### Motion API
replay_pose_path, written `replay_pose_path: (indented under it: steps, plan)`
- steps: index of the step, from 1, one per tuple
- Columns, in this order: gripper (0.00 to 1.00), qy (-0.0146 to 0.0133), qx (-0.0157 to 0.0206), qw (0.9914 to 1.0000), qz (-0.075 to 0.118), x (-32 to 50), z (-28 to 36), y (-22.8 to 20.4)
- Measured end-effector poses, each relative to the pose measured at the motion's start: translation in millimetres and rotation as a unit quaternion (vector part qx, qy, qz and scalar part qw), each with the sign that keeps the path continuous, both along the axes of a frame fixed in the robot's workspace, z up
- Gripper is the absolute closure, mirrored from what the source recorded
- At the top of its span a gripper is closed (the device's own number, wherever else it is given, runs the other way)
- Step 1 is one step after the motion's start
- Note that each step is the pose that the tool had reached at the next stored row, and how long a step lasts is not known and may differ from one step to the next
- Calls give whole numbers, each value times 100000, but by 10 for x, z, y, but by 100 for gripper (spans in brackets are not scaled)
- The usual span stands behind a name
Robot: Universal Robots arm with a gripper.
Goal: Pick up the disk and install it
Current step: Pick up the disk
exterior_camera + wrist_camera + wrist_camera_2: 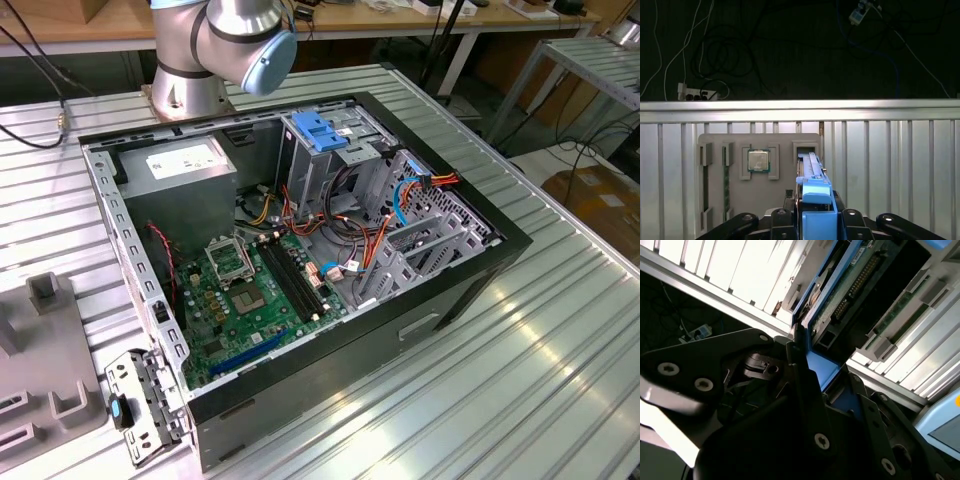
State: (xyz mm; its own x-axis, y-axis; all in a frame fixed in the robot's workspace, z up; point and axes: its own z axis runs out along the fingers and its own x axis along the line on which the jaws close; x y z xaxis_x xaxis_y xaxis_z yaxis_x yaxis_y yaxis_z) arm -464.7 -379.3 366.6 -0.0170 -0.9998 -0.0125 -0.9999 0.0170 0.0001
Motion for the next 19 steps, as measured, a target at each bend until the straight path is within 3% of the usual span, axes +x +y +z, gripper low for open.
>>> replay_pose_path:
  steps: [12,19]
  plan:
    - [63,18,-9,100000,-2,0,9,0]
    - [63,-6,17,100000,0,1,102,0]
